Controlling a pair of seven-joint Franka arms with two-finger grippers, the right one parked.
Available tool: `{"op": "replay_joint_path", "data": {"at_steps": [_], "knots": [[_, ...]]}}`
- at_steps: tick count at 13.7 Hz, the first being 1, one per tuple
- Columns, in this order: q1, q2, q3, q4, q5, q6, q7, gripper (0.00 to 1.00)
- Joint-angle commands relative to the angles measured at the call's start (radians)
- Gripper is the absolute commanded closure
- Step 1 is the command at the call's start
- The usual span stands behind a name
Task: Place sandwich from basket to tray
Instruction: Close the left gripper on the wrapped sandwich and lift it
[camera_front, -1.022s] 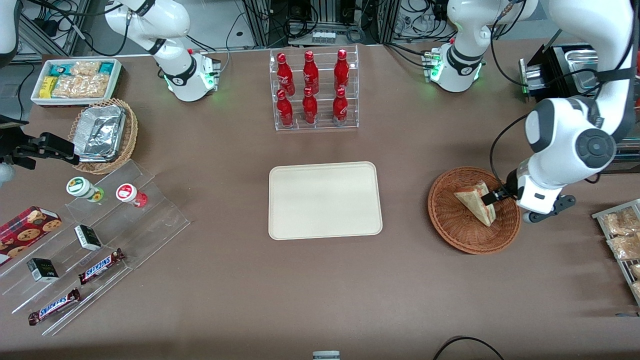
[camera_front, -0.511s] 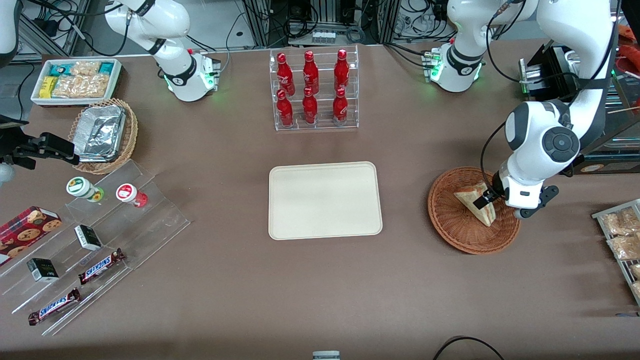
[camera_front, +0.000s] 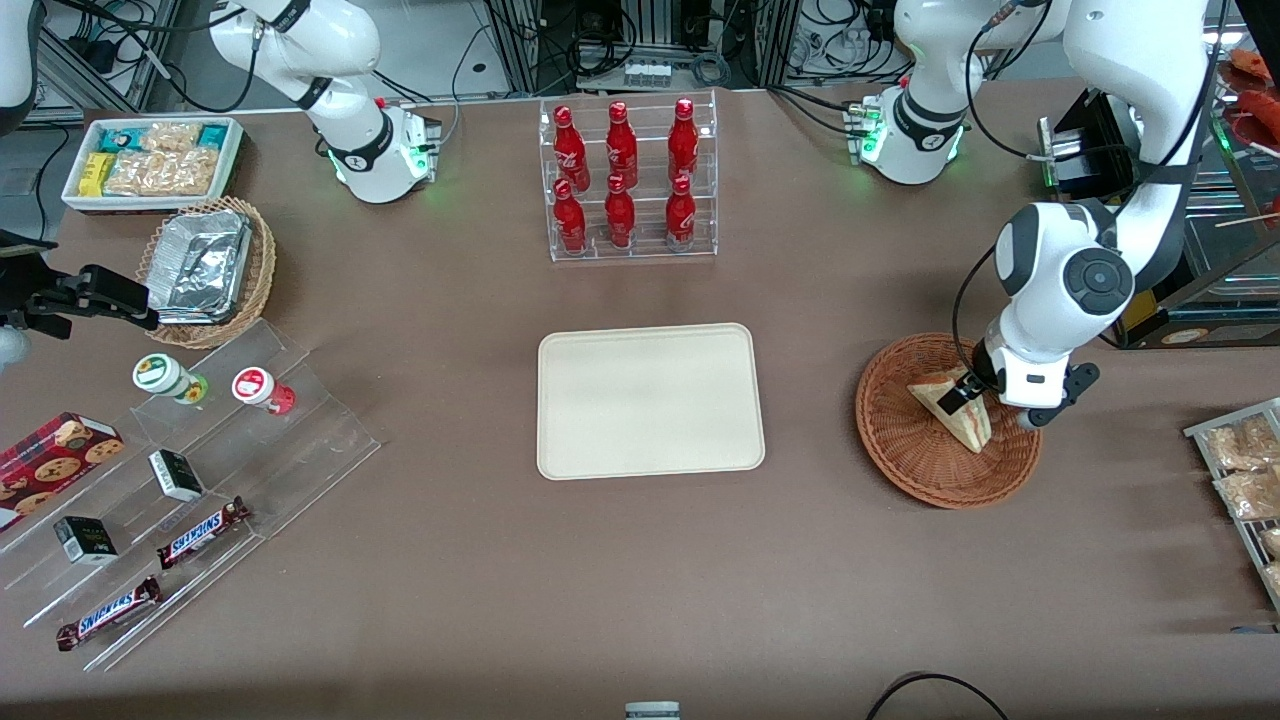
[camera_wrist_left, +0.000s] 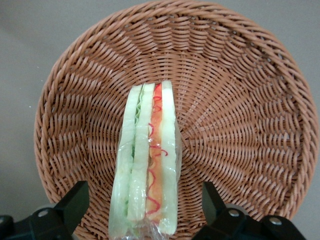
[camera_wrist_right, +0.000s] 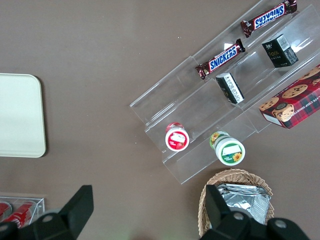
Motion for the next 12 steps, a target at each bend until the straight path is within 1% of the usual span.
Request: {"op": "replay_joint_path", "data": {"at_steps": [1,2,3,4,5,6,7,12], "knots": [[-0.004,0.009,0.0,-0.028,0.02,0.052,-0.038,0.01],[-0.004,0.014,0.0,-0.038,0.02,0.062,-0.041,0.06],[-0.004,0.015,0.0,-0.043,0.018,0.066,-0.046,0.2],[-0.004,0.015,0.0,-0.043,0.018,0.066,-0.057,0.44],[-0.004,0.015,0.0,-0.043,0.018,0.063,-0.061,0.72],[-0.004,0.014,0.0,-0.042,0.018,0.059,-0.061,0.94],[-0.004,0.012,0.0,-0.042,0.018,0.056,-0.06,1.0],[-0.006,-0.034,-0.003,0.004,0.018,-0.056,-0.049,1.0]]}}
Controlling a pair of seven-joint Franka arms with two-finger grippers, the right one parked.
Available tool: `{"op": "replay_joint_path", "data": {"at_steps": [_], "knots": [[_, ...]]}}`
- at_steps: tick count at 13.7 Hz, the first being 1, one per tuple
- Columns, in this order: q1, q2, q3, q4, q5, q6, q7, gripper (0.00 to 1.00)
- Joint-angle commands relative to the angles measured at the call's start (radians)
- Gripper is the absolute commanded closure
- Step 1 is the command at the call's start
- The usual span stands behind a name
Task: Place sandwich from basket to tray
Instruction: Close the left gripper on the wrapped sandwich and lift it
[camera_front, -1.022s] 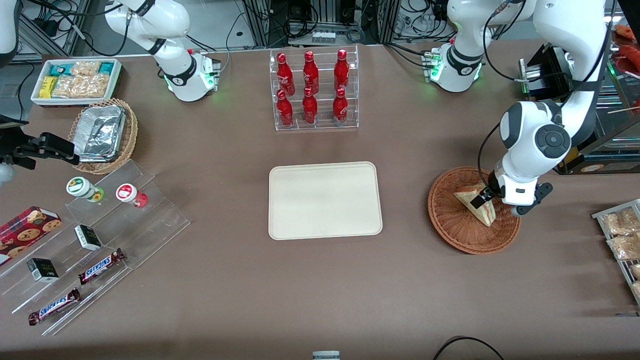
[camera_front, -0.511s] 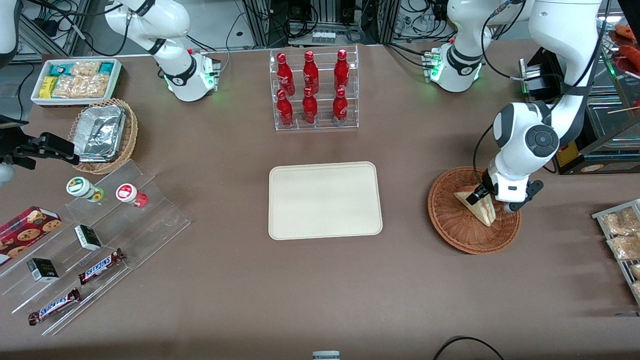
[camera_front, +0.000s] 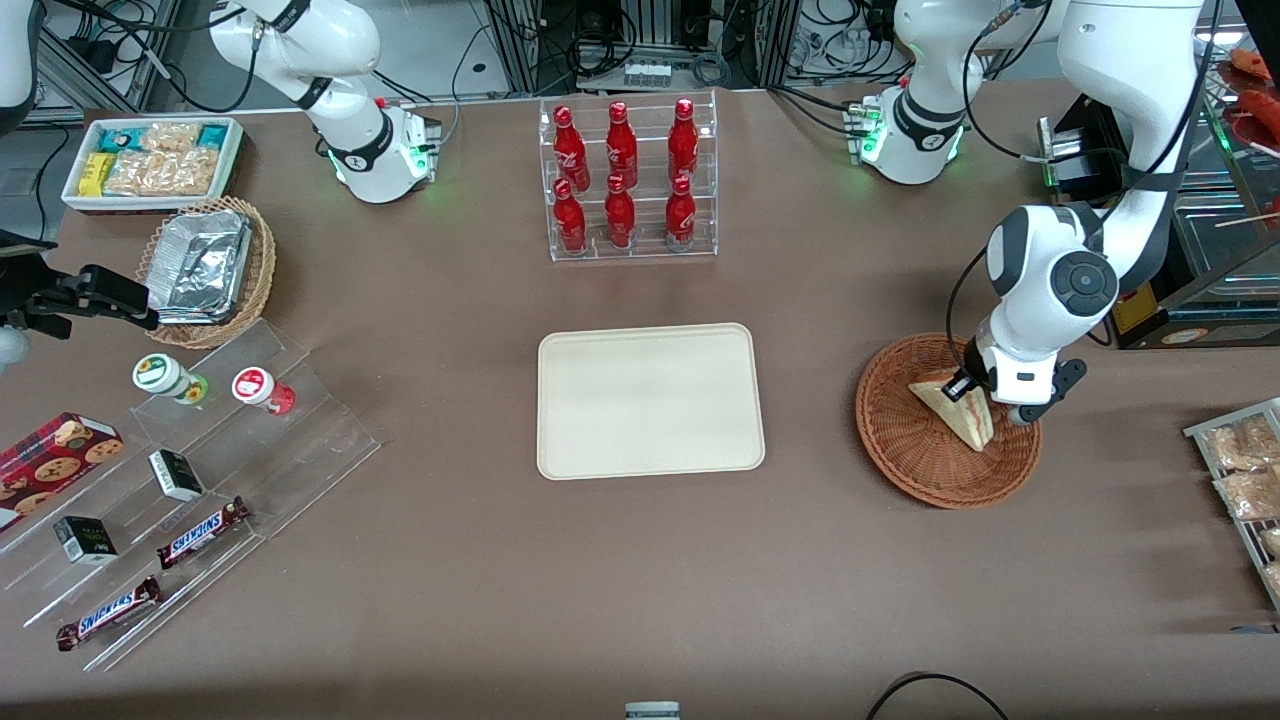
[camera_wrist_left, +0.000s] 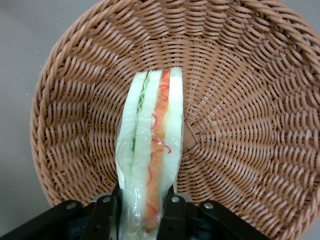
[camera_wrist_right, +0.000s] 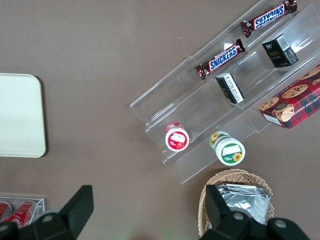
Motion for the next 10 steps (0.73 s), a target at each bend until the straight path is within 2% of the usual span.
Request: {"op": "replay_joint_path", "data": {"at_steps": [1,6,10], "knots": [[-0.012,-0.051,-0.006,0.038,0.018,-0.092,-0.019,1.0],[-0.081,-0.071,-0.012,0.224,0.02,-0.342,-0.01,1.0],[-0.19,-0.061,-0.014,0.279,0.018,-0.366,-0.01,1.0]]}}
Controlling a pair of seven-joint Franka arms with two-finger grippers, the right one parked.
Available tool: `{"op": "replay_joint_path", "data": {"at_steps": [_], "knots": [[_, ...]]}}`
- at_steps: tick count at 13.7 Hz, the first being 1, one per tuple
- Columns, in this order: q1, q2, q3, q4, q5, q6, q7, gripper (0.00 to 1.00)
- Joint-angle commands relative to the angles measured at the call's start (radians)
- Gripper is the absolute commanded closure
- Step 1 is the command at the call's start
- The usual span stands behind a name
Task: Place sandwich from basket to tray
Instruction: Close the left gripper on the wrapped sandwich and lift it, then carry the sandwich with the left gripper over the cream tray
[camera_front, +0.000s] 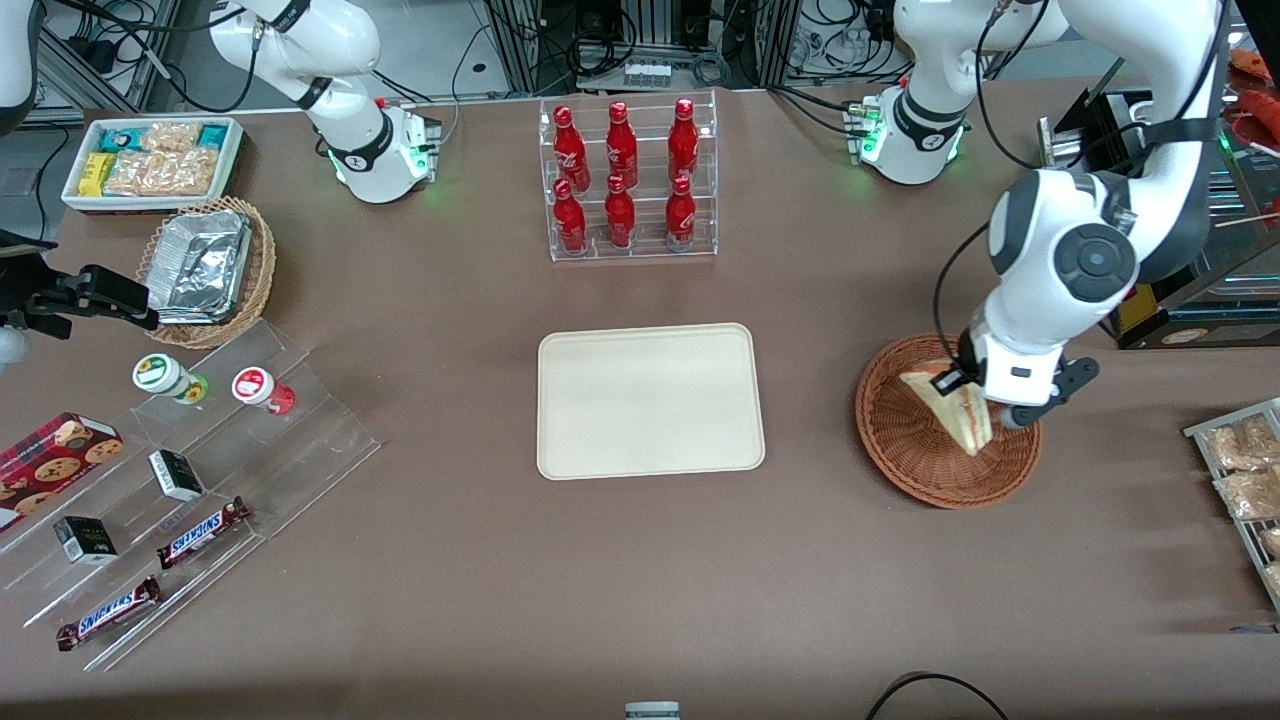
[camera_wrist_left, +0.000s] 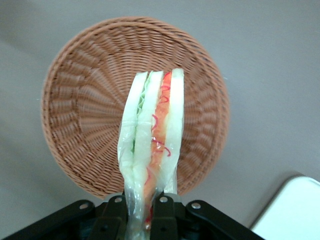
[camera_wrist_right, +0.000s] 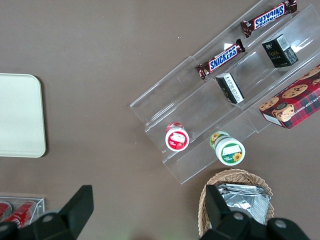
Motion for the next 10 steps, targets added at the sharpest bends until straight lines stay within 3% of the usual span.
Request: {"op": "replay_joint_path", "data": {"at_steps": [1,6,10], "knots": [[-0.098,0.021,0.005,0.033,0.015,-0.017,-0.01,1.0],[-0.286,0.137,0.005,0.159,0.012,-0.026,-0.025,1.0],[-0.408,0.295,0.005,0.364,0.006,-0.132,-0.027,1.0]]}}
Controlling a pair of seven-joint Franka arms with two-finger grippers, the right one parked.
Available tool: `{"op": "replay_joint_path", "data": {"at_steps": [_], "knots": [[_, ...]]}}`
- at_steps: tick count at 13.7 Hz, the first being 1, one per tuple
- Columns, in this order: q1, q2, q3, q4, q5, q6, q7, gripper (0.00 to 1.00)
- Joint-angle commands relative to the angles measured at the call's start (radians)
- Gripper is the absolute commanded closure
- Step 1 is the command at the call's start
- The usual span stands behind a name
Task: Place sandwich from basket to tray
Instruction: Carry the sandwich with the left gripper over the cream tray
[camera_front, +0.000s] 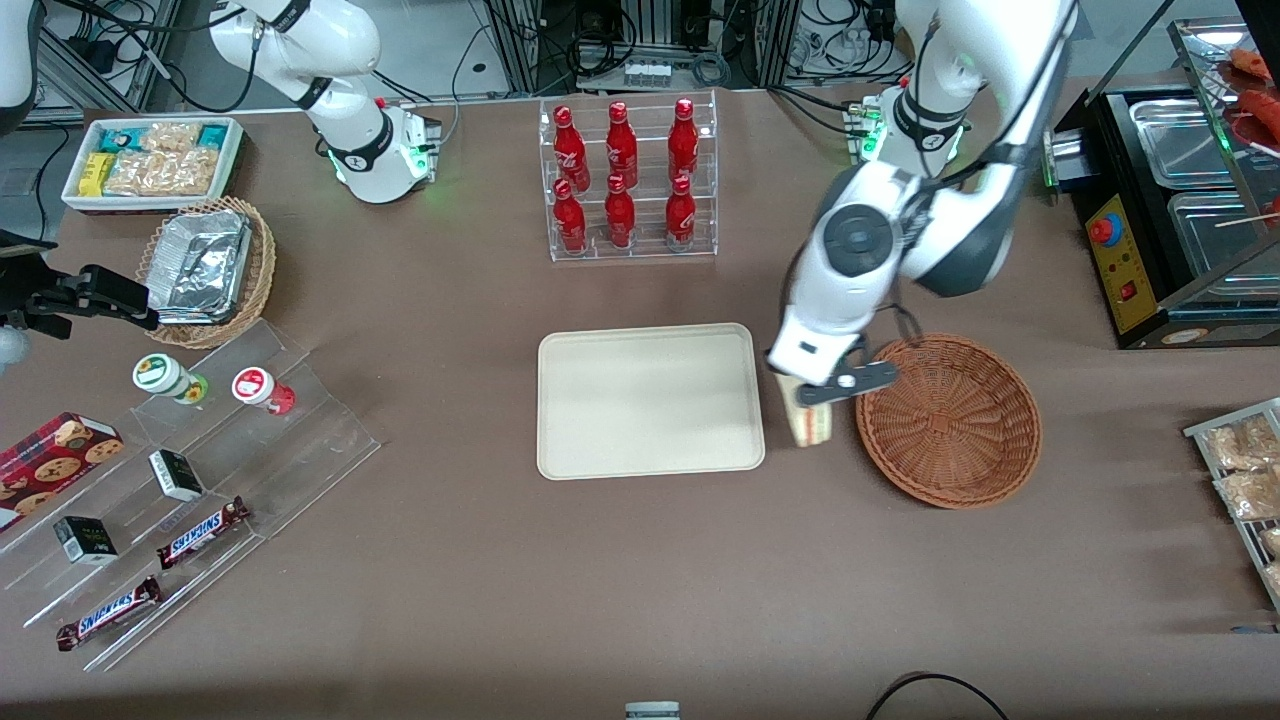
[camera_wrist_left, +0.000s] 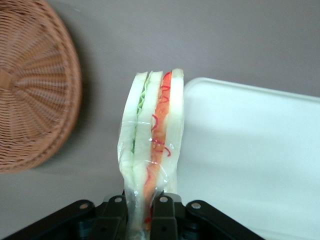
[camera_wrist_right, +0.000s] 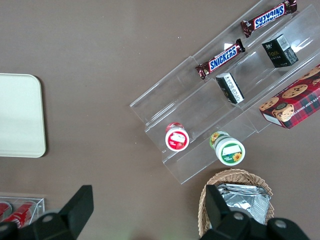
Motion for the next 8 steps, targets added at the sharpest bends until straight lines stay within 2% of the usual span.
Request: {"op": "replay_joint_path", "data": {"at_steps": [1,8], "knots": [[-0.079,0.142,0.016,0.203,0.004,-0.11,-0.015,1.0],[-0.215,0.345,0.014,0.423,-0.001,-0.14,-0.01,1.0]]}}
